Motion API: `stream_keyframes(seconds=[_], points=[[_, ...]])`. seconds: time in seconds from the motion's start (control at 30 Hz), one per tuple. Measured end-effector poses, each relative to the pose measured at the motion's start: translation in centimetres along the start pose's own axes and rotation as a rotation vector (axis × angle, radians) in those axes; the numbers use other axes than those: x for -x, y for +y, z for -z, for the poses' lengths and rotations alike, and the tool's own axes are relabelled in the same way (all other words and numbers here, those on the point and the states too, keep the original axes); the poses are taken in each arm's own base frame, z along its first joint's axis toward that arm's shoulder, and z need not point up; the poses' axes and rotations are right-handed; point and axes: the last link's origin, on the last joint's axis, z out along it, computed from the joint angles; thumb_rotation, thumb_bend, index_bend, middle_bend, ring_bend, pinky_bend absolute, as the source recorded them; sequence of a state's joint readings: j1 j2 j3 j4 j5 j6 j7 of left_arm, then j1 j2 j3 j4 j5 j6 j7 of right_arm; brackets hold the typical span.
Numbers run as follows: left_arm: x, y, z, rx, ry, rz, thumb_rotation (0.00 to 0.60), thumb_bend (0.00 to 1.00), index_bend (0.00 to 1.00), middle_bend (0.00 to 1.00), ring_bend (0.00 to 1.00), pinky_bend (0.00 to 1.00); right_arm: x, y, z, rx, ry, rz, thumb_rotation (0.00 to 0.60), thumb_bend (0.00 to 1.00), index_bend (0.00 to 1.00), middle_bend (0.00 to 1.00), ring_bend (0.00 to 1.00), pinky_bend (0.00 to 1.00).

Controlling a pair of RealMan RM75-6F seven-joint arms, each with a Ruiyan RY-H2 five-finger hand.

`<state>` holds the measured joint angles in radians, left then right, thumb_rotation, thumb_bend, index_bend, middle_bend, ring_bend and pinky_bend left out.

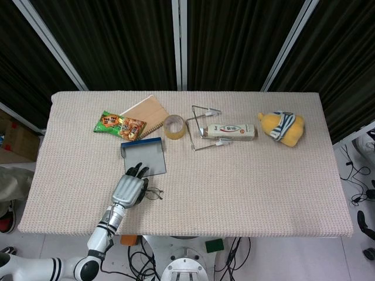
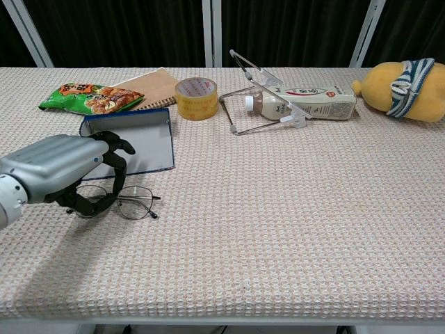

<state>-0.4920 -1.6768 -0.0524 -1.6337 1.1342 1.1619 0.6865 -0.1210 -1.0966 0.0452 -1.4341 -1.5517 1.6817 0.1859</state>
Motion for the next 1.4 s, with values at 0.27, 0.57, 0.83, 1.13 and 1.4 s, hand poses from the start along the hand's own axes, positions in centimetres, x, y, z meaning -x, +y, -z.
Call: stream_keyframes(seconds=[0.27, 0.57, 0.83, 1.13, 1.4], points=[[-0.7, 0.0, -0.1, -0.007, 0.021, 0.012, 0.6, 0.41, 0.59, 0.13, 0.03, 0.18, 0.0, -0.1, -0.1, -0.004, 0.0, 0.003, 0.6, 0.48, 0.0, 0.0, 0.0, 0.0], [-3.3, -0.4, -1.8, -0.038, 0.15, 0.023, 0.6, 0.42, 0.62, 0.1, 0.0, 0.18, -0.2, -0.1, -0.2, -0.001, 0.004, 0.003, 0.6, 0.48, 0.0, 0.0, 0.0, 0.0], [-5.1, -1.5, -5.2, -0.156, 0.228, -0.01, 0.6, 0.42, 0.62, 0.06, 0.0, 0.17, -0.1, 0.0, -0.3, 0.007, -0.001, 0.007, 0.6, 0.48, 0.0, 0.0, 0.0, 0.0], [-4.0, -2.0, -8.3, -0.245, 0.171, -0.001, 0.6, 0.42, 0.62, 0.01, 0.0, 0.17, 0.3, 0.2, -0.6, 0.017, -0.013, 0.012, 0.6, 0.48, 0.0, 0.0, 0.0, 0.0], [-2.5, -2.3, -10.4, -0.286, 0.156, -0.043, 0.6, 0.42, 0.63, 0.01, 0.0, 0.17, 0.4, 0.4, -0.7, 0.029, -0.021, 0.015, 0.6, 0.48, 0.0, 0.0, 0.0, 0.0]])
